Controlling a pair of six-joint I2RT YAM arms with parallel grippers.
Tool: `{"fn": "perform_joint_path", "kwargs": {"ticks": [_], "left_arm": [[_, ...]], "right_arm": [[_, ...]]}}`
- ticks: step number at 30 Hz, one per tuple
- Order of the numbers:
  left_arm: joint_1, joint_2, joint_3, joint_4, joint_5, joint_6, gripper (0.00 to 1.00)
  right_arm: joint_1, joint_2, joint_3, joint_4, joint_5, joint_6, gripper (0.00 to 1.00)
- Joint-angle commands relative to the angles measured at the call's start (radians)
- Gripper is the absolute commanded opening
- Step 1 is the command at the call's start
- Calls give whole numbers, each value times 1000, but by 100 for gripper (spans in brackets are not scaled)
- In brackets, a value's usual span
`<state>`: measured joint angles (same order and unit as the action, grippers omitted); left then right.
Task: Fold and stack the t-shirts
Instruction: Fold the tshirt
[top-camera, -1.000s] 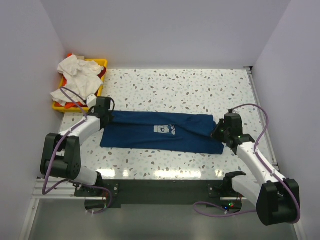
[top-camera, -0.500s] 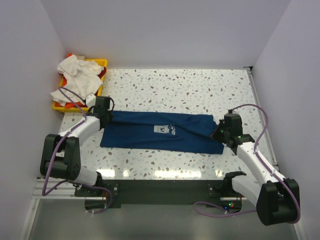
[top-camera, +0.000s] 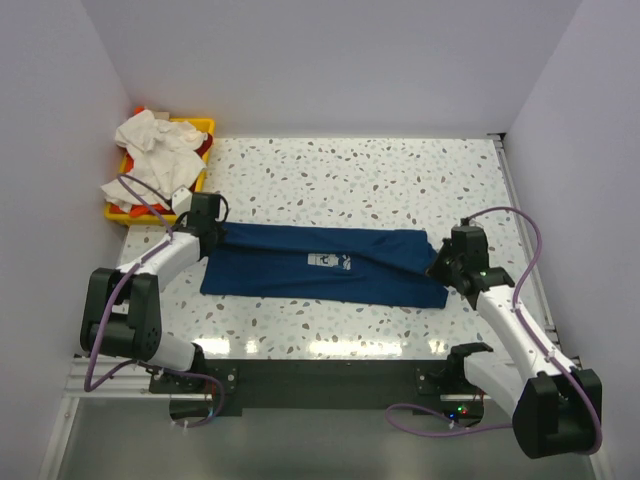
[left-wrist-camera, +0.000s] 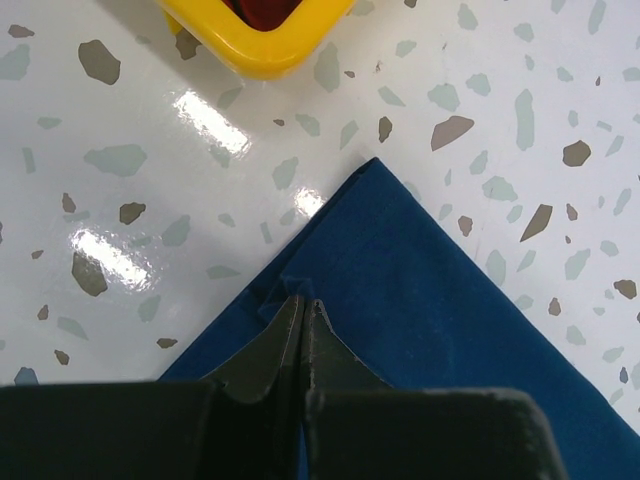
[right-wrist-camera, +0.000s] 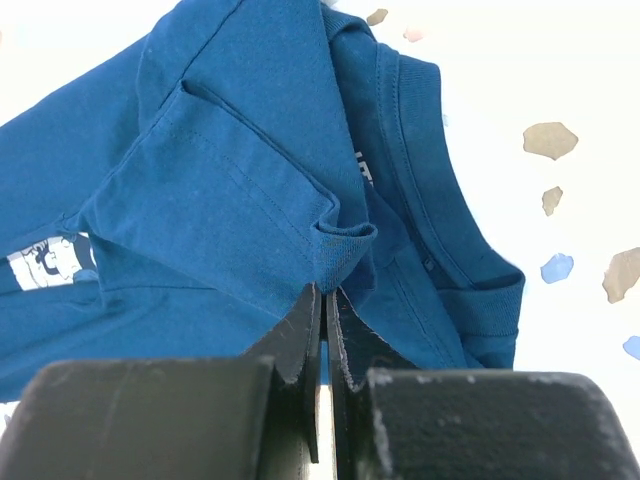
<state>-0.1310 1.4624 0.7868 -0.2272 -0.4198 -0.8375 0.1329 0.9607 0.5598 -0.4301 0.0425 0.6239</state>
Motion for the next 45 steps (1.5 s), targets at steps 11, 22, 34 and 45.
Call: {"fn": "perform_joint_path", "kwargs": {"ticks": [11, 22, 34, 45], "left_arm": [[11, -131, -60, 8, -56, -40, 40], [-99, -228, -104, 11, 62, -45, 48], [-167, -324, -51, -43, 153, 78, 48], [-167, -338, -46, -40, 197, 92, 47]], "right_arm": [[-4, -60, 35, -13, -41, -49, 42], [63, 312, 245, 96, -78, -110, 45], [131, 604, 422, 162, 85, -159, 41], [165, 667, 414, 206, 76, -153, 41]]}}
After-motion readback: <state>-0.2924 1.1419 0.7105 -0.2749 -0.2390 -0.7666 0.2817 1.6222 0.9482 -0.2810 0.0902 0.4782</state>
